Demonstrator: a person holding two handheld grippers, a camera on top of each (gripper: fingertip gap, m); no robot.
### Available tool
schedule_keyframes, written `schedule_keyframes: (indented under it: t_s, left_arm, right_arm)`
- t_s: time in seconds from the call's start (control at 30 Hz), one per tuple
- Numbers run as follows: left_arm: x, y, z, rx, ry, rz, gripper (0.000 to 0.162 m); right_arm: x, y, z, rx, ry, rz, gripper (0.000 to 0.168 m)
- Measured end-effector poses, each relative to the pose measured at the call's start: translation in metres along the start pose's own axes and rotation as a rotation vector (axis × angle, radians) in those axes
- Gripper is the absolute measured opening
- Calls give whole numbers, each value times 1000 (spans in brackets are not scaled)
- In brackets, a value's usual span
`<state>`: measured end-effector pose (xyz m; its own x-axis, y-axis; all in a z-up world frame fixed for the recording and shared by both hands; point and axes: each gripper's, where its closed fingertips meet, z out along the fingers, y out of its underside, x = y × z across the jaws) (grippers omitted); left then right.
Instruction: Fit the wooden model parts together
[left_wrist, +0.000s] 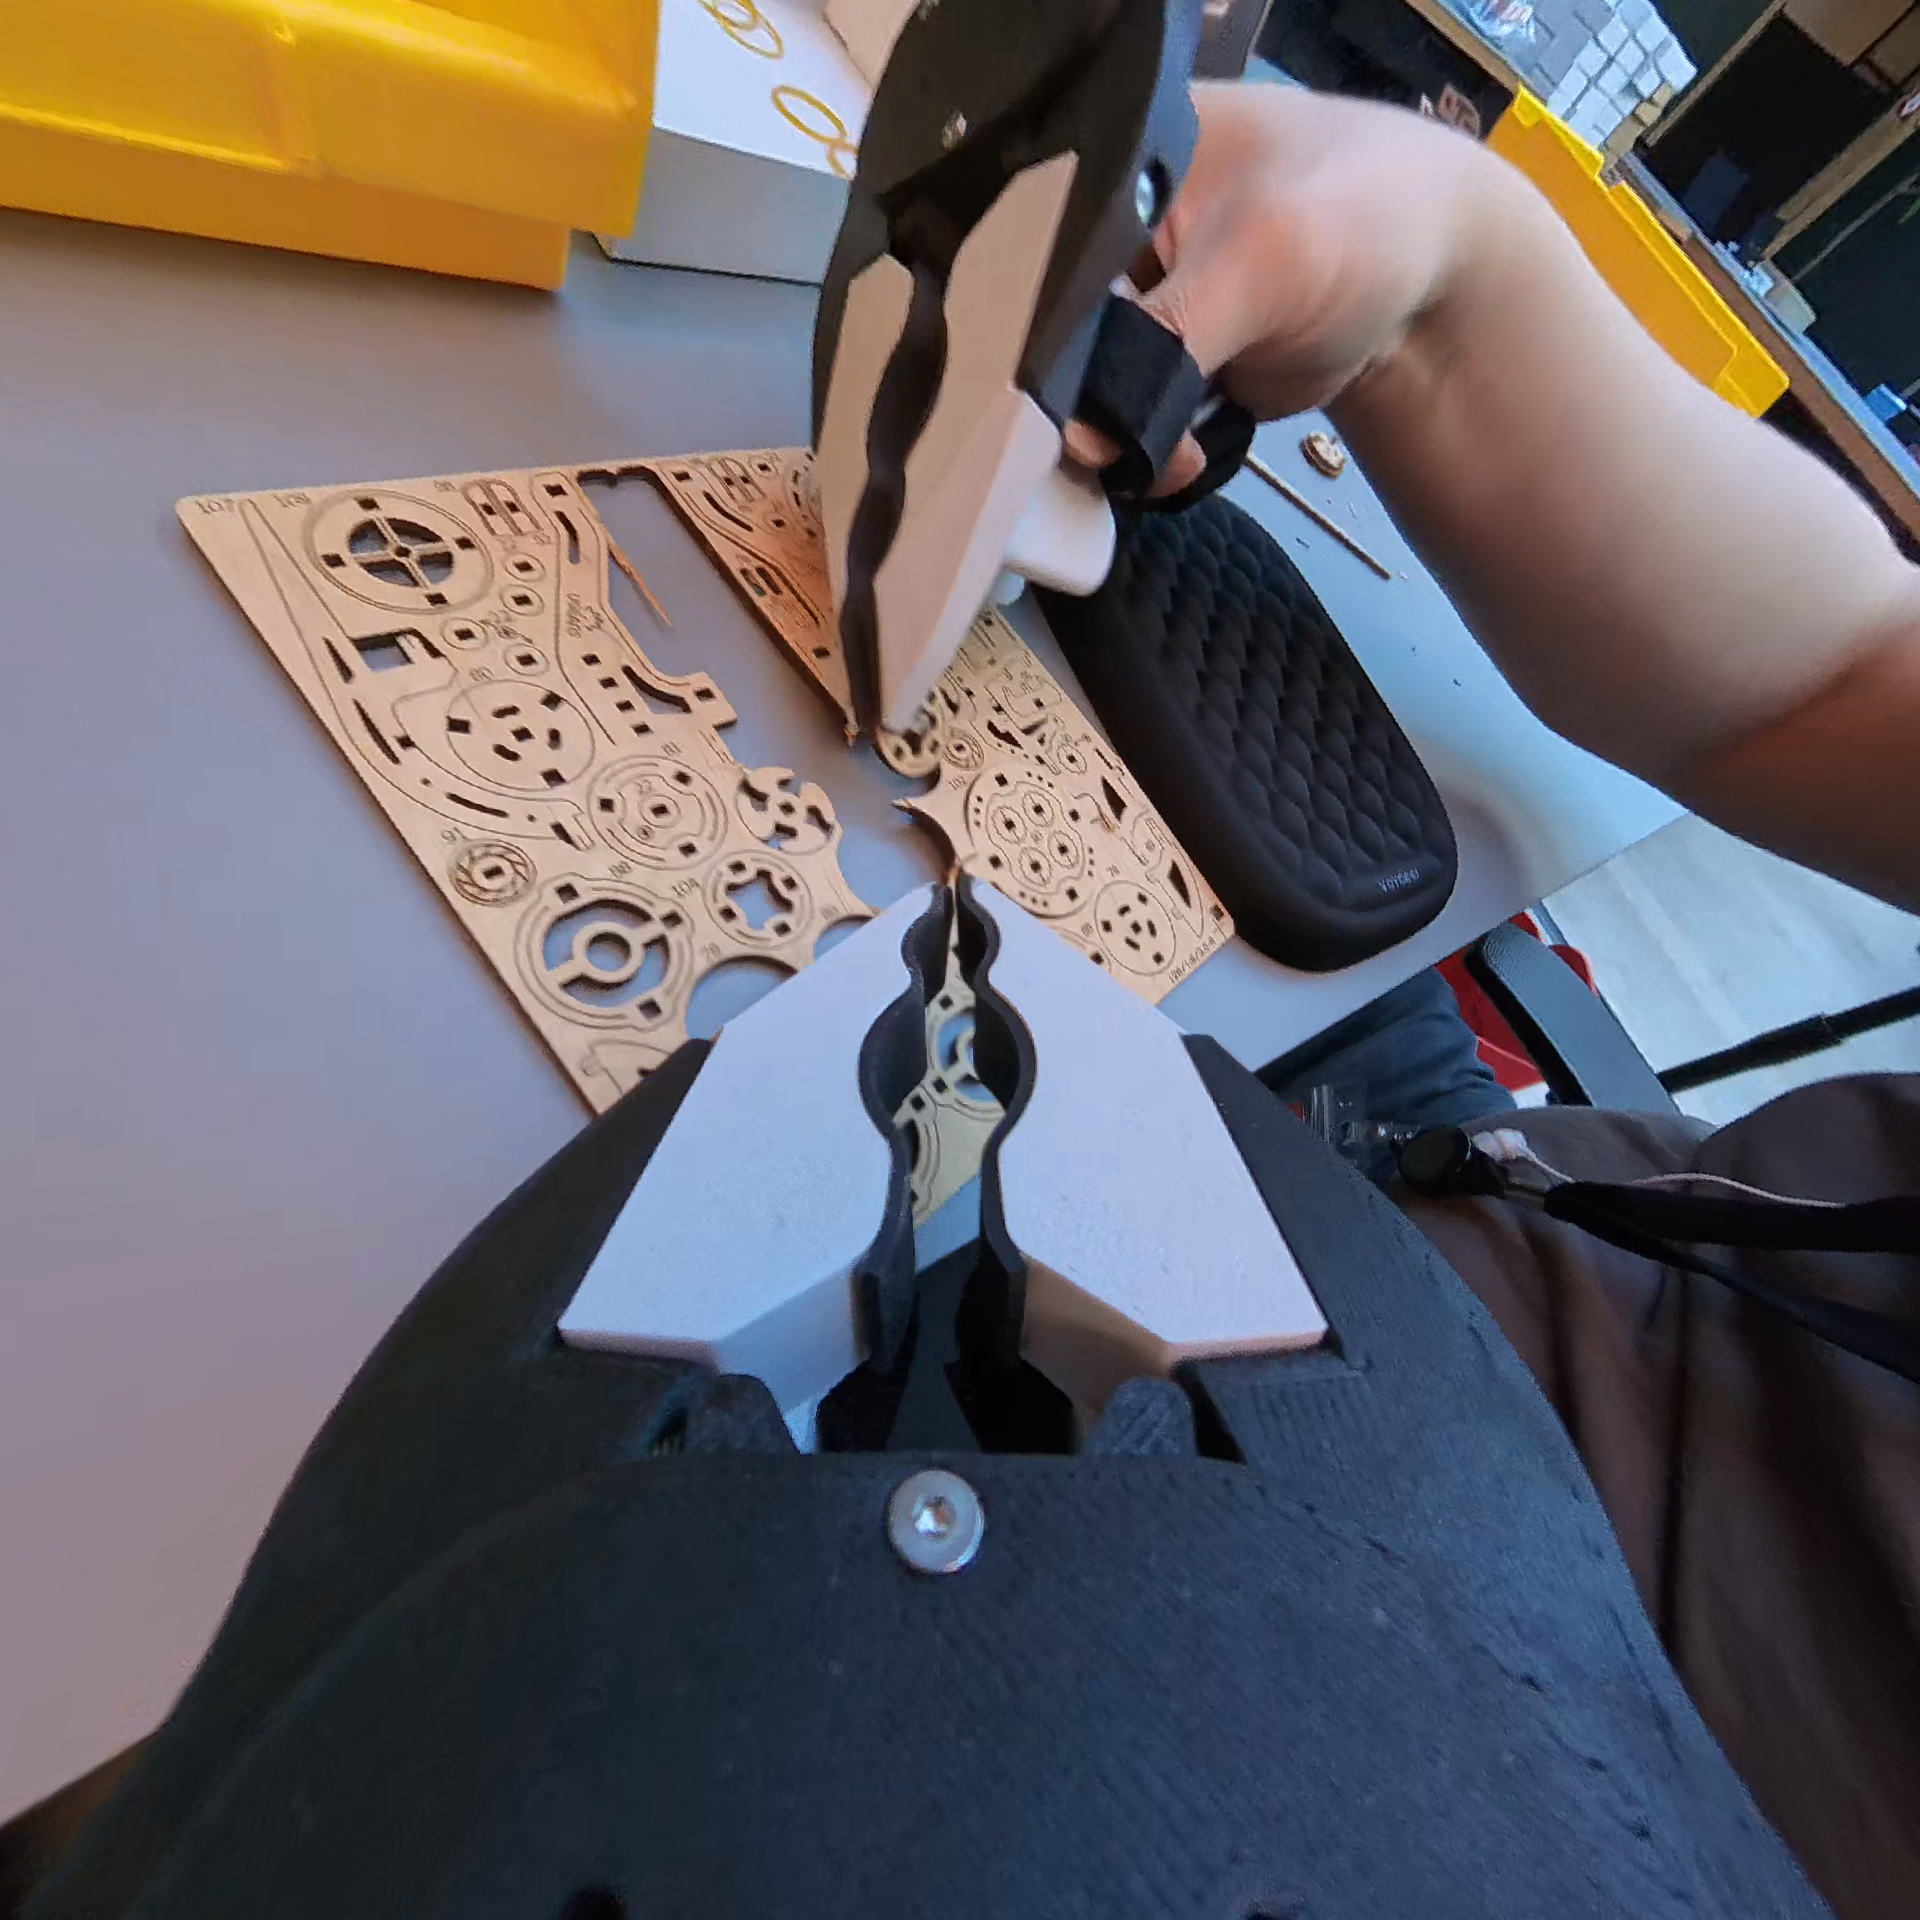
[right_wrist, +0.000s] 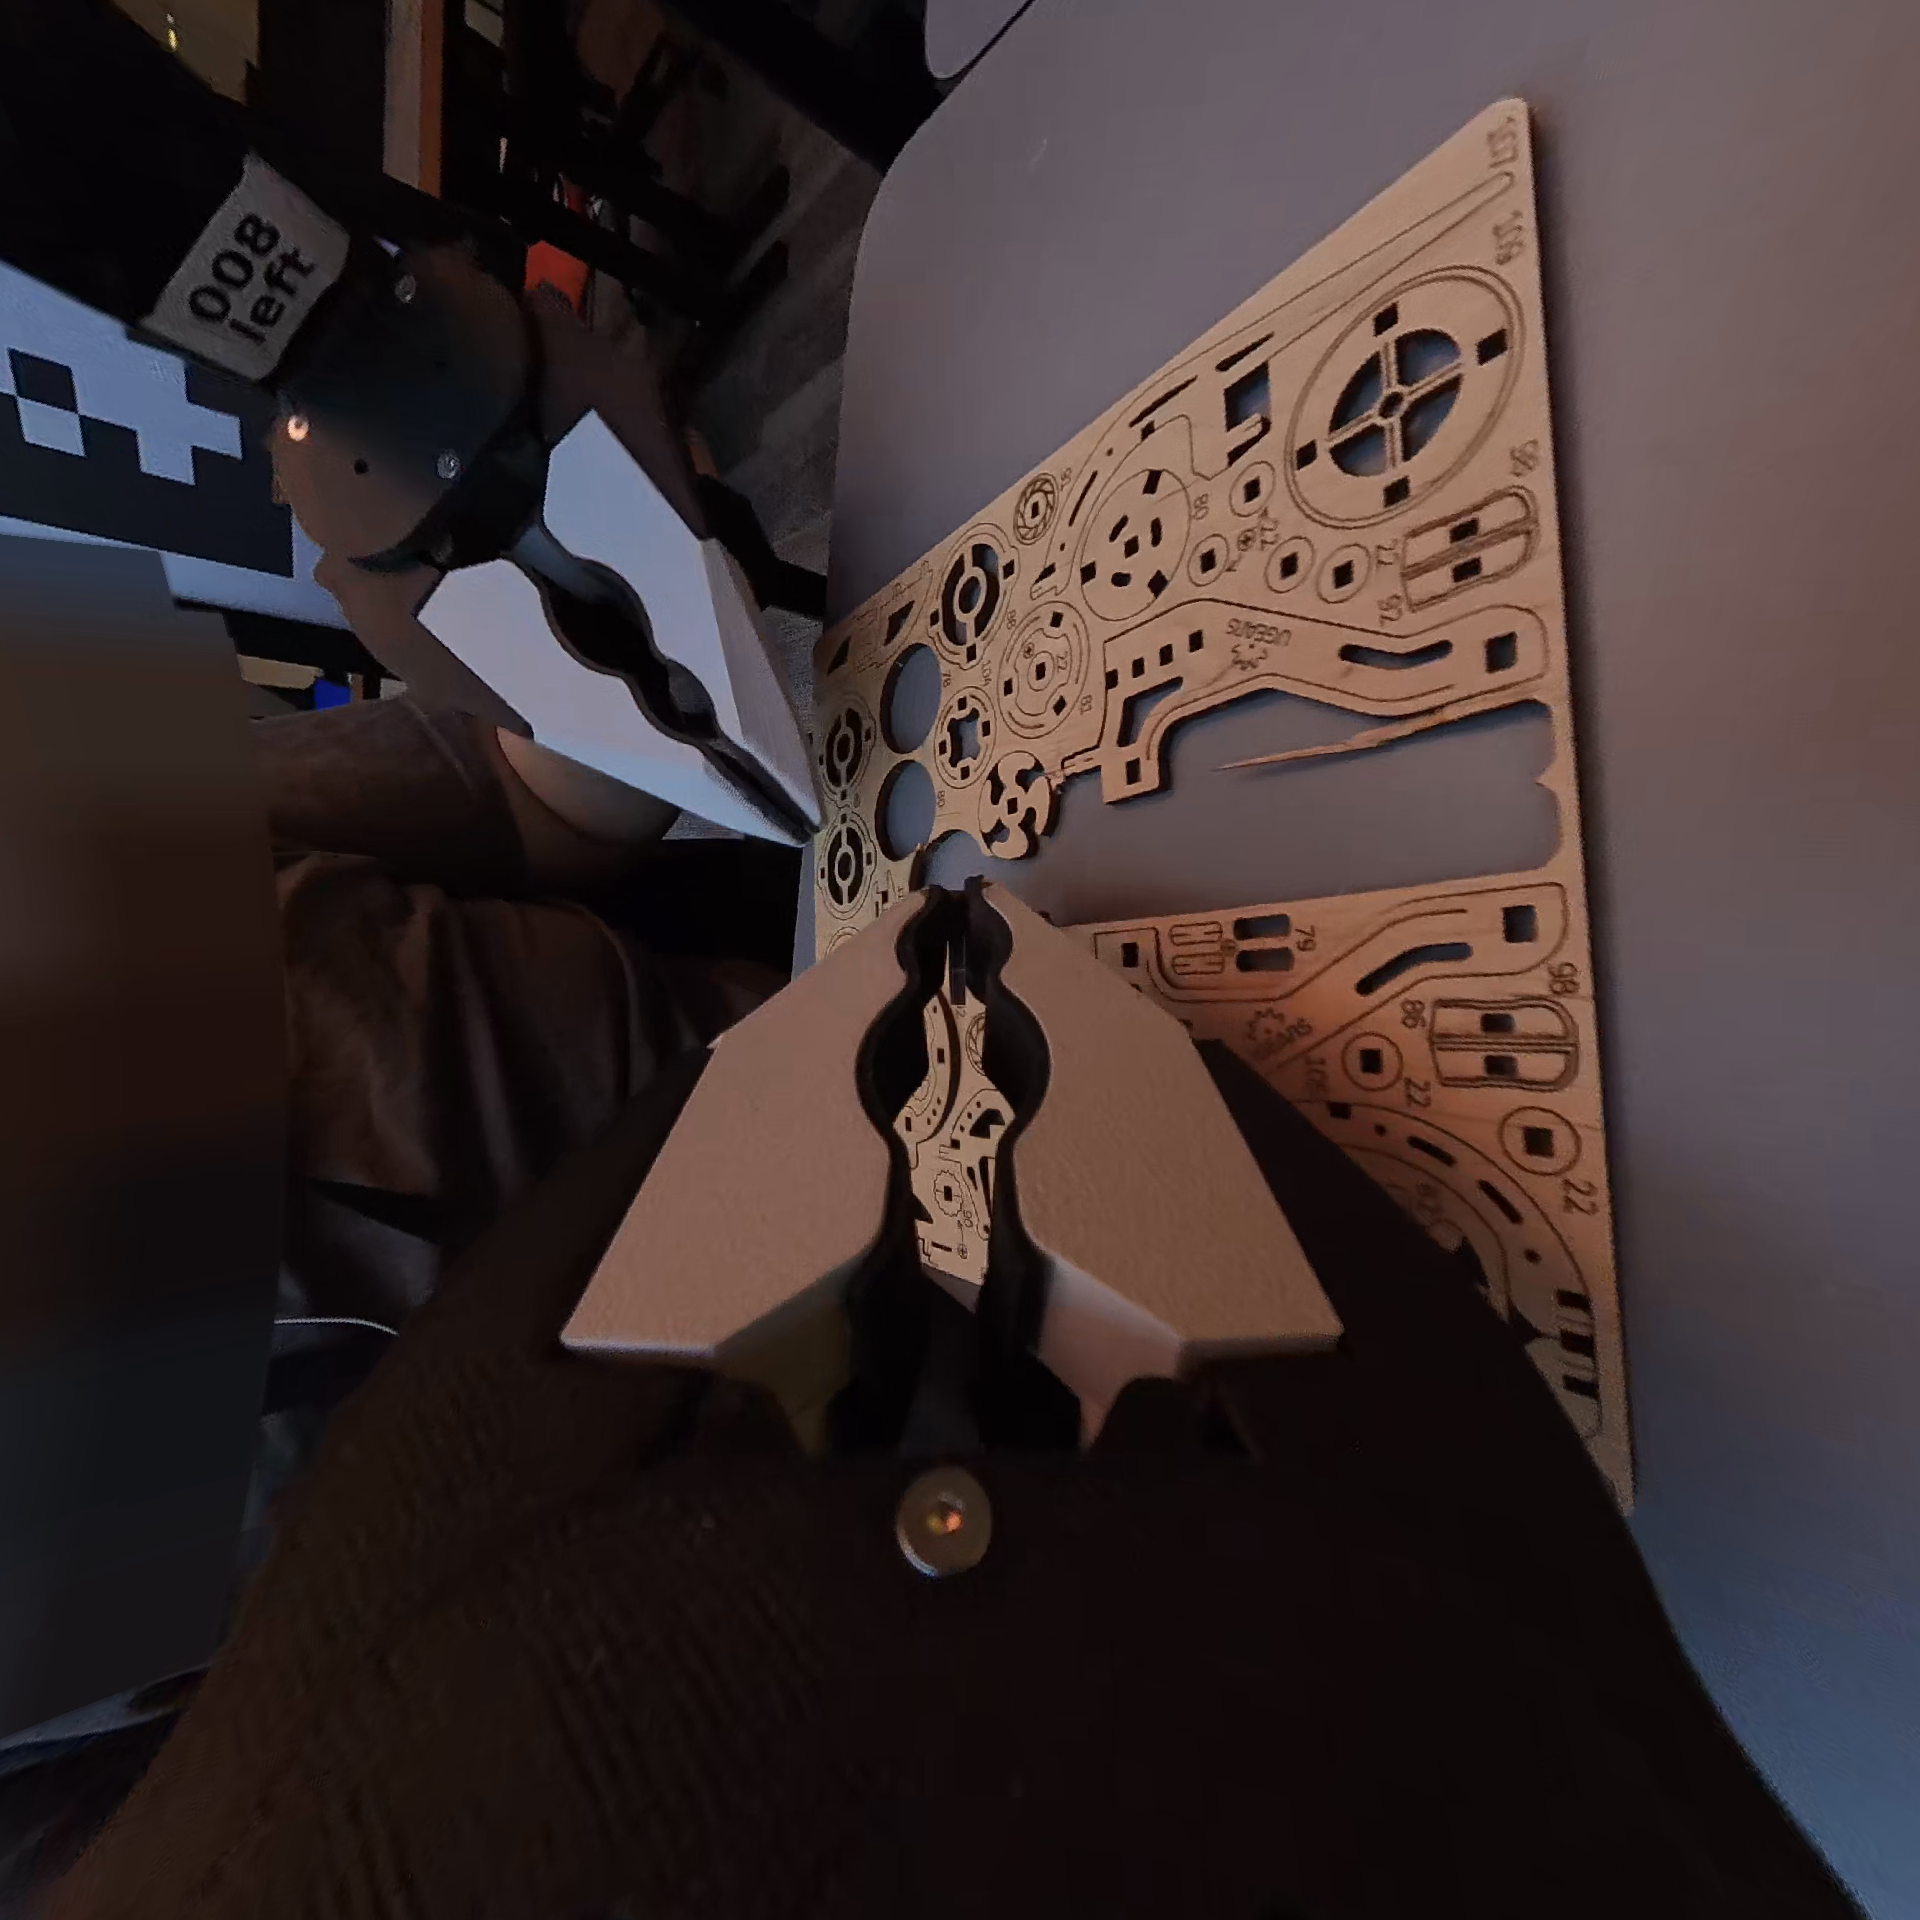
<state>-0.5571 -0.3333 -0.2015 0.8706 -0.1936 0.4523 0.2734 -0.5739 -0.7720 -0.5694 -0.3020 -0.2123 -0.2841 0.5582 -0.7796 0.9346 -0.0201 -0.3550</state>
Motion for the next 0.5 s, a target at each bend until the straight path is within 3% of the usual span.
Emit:
schedule_keyframes:
  t_s: [0.17,0.5]
  left_arm:
    - [-10,-17,11,-28,65,-36,15]
    - [-1,-26,25,-76,289,-67,15]
  right_arm:
    - [-10,3,5,-12,51,-182,2]
    - [-21,-7,-10,143,-12,-215,2]
